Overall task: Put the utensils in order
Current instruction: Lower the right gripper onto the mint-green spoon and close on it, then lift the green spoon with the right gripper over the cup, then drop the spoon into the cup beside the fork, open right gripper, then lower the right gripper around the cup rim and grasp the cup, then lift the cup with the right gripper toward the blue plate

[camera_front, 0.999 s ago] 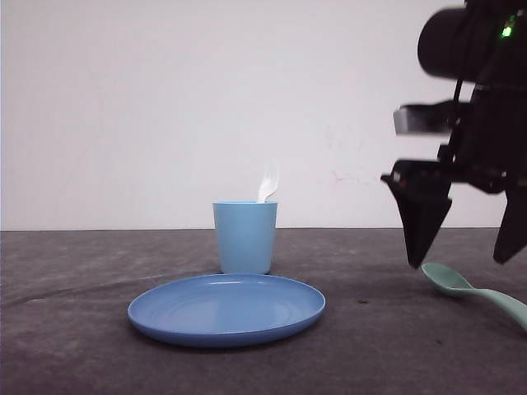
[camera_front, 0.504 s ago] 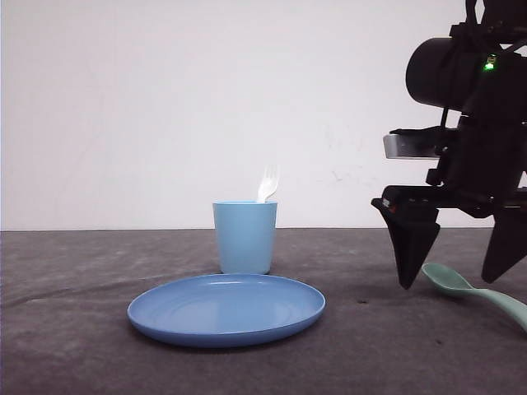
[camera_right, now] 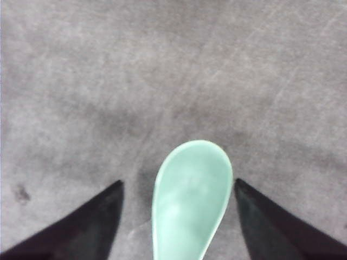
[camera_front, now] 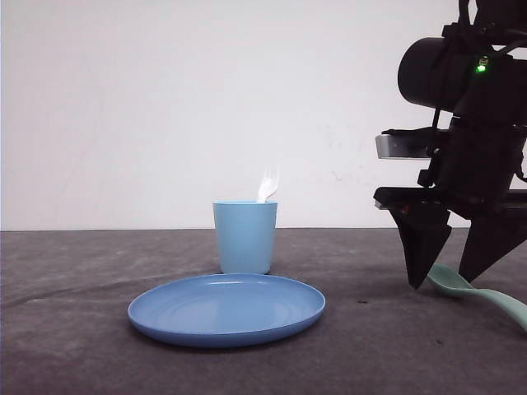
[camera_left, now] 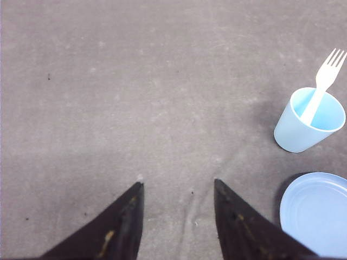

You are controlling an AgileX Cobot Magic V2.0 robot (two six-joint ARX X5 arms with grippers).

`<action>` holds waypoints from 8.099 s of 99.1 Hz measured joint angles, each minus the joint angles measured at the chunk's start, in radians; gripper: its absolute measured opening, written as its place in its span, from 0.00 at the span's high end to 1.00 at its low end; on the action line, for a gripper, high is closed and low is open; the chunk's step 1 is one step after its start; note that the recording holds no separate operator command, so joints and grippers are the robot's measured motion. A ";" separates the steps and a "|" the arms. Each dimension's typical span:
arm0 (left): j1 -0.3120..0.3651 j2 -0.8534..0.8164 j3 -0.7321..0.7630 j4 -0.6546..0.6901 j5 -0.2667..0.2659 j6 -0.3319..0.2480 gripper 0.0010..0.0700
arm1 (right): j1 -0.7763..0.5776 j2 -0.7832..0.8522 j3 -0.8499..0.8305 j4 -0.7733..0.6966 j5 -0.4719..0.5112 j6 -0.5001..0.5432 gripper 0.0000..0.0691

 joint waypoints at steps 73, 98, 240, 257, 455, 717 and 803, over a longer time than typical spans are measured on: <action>0.000 0.000 0.000 0.000 0.000 0.001 0.67 | 0.000 0.000 0.000 -0.023 0.000 0.008 0.88; 0.000 0.000 0.000 0.000 0.000 0.002 0.67 | 0.000 0.000 0.002 -0.006 -0.004 0.019 0.96; 0.000 0.000 0.000 0.000 0.000 0.005 0.67 | 0.237 0.002 0.076 0.987 -0.109 -0.163 0.97; 0.000 0.000 0.000 0.000 0.000 0.005 0.67 | 0.237 0.095 0.076 1.144 -0.109 -0.201 0.97; 0.000 0.000 0.000 0.001 0.000 0.013 0.67 | 0.230 -0.143 0.157 0.468 -0.162 -0.170 0.40; 0.000 0.000 0.000 0.004 0.000 0.016 0.67 | 0.231 0.208 0.257 0.453 -0.184 -0.091 0.32; 0.000 0.000 0.000 0.005 0.000 0.019 0.67 | 0.493 -0.161 -0.134 0.552 0.000 -0.092 0.32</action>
